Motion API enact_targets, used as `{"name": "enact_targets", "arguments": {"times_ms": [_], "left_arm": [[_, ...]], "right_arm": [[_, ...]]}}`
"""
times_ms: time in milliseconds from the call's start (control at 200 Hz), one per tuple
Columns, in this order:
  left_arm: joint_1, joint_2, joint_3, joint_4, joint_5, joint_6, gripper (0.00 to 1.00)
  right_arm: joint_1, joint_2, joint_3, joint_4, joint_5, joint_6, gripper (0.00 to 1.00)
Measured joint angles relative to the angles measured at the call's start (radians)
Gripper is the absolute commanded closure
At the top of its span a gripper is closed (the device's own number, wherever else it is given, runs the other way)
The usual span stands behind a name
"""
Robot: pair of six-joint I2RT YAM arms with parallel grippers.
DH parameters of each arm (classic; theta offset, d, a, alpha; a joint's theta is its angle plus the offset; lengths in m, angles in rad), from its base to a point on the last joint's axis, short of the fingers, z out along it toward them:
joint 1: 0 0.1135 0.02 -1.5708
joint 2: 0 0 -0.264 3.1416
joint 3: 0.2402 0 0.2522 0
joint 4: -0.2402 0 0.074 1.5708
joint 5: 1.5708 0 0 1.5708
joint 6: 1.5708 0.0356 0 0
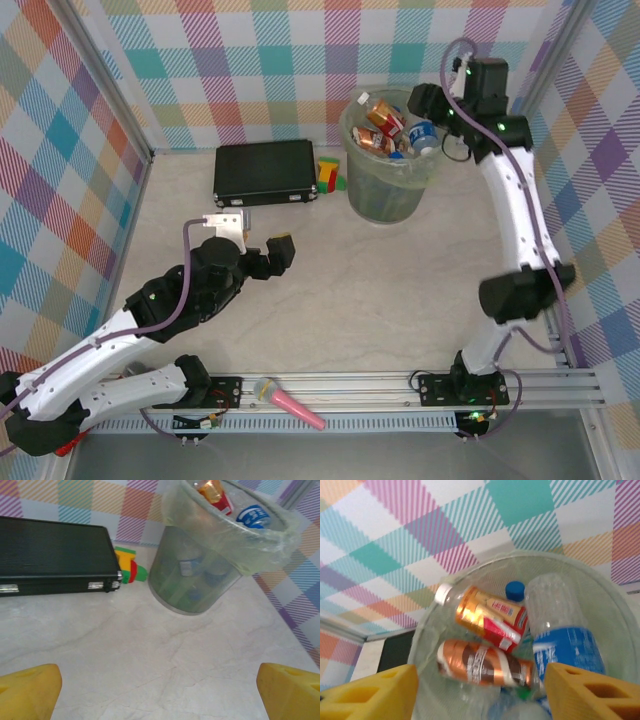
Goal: Put the plastic bottles in the bin
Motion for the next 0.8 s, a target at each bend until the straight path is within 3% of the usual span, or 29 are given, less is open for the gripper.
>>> {"name": "enact_targets", "arguments": {"times_ms": [120,245,315,350,440,635,800], "left_arm": [[0.003,0.01,-0.018,0.001,-0.081,0.0,0.0],[0.006,0.008,-0.085,0.002,-0.184,-0.004,0.0],[0.011,0.003,-0.14,0.017,-0.256,-0.004,0.0],[0.013,-0.002,-0.172,0.029,-0.292,-0.003,0.0],[0.045,-0.018,-0.261,0.079,-0.347,0.025,0.0],[0.248,0.021,-0.333,0.147,-0.317,0.102,0.01],[0.418,0.136,-0.371,0.271,-0.299,0.138,0.0]], "right_arm": [[0.001,-0.233,-0.309,0.12,-0.008,0.009,0.26],[0.005,-0.404,-0.586,0.203,0.007,-0.002,0.16],[0.006,-0.475,-0.727,0.237,0.034,-0.015,0.1],[0.006,-0.51,-0.795,0.251,0.05,-0.023,0.0],[0.006,-0.606,-0.964,0.291,0.094,-0.053,0.01],[0.006,-0.81,-1.271,0.388,0.262,-0.082,0.01],[0.006,-0.832,-1.468,0.482,0.473,-0.052,0.01]]}}
